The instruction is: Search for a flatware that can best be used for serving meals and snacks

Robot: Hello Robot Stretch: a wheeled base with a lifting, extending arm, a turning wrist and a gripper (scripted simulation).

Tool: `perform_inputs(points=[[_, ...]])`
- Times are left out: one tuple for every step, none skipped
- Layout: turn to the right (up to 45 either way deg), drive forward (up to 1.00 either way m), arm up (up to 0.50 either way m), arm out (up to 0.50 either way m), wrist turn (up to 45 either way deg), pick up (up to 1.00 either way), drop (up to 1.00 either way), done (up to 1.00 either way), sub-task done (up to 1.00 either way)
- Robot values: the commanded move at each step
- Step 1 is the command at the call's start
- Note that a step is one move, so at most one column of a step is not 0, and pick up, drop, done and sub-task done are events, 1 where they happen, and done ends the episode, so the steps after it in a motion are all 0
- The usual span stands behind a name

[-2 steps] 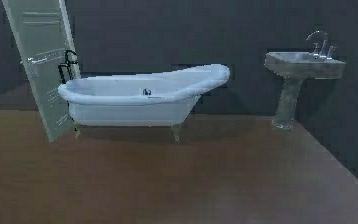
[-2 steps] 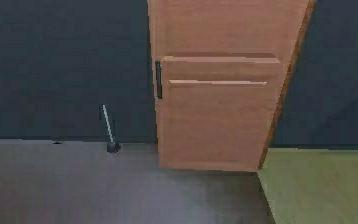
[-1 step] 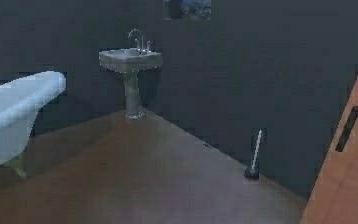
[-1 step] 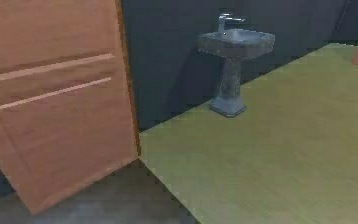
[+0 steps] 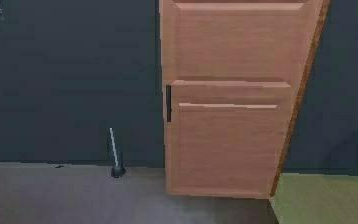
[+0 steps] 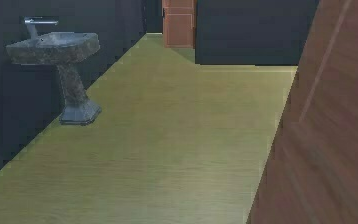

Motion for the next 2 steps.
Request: perform_inputs(points=[[9.0, 0.0, 0.0, 0.0, 0.0, 0.0, 0.0, 0.0, 0.0], [0.0, 0.2, 0.0, 0.0, 0.0, 0.0, 0.0, 0.0, 0.0]])
